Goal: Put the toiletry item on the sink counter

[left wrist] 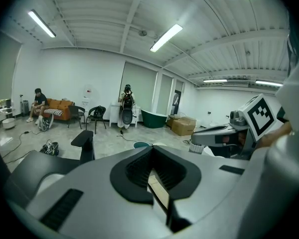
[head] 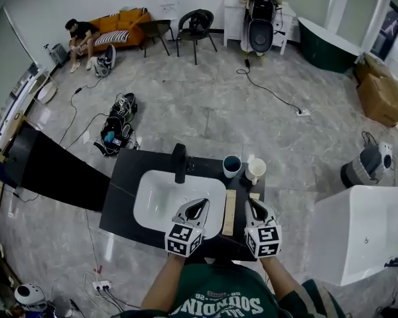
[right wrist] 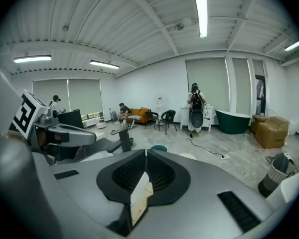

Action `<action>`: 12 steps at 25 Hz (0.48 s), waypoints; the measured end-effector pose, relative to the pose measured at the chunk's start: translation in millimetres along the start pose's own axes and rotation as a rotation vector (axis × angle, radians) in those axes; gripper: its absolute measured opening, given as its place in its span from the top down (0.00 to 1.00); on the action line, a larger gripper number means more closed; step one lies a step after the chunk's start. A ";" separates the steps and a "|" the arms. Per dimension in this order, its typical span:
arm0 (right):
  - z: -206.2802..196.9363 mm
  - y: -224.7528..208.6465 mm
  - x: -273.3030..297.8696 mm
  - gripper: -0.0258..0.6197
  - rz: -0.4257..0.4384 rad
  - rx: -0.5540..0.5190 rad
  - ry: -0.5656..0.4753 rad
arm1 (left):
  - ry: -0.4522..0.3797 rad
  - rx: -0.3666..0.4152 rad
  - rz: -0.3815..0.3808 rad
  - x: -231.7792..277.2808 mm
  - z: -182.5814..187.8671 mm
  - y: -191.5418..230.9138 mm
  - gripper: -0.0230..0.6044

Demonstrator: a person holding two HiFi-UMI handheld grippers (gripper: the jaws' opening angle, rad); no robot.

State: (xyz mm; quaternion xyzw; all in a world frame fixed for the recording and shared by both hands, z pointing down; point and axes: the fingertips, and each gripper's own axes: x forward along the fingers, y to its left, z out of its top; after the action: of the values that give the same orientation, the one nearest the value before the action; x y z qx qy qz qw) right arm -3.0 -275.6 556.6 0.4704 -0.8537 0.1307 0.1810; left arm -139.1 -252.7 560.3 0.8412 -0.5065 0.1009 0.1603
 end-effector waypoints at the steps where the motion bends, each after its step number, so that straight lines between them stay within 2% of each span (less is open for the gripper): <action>1: 4.0 2.0 -1.7 0.88 0.004 -0.010 -0.008 | -0.001 0.000 -0.001 0.0 0.2 -0.7 0.95; 12: 15.5 11.5 -4.6 0.90 0.029 -0.005 -0.037 | -0.006 0.005 0.002 1.7 3.2 -1.8 0.95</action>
State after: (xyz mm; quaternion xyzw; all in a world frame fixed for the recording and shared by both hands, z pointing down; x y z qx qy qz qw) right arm -13.5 -272.2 540.0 0.4601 -0.8639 0.1223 0.1644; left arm -136.7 -254.5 557.6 0.8413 -0.5077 0.0998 0.1567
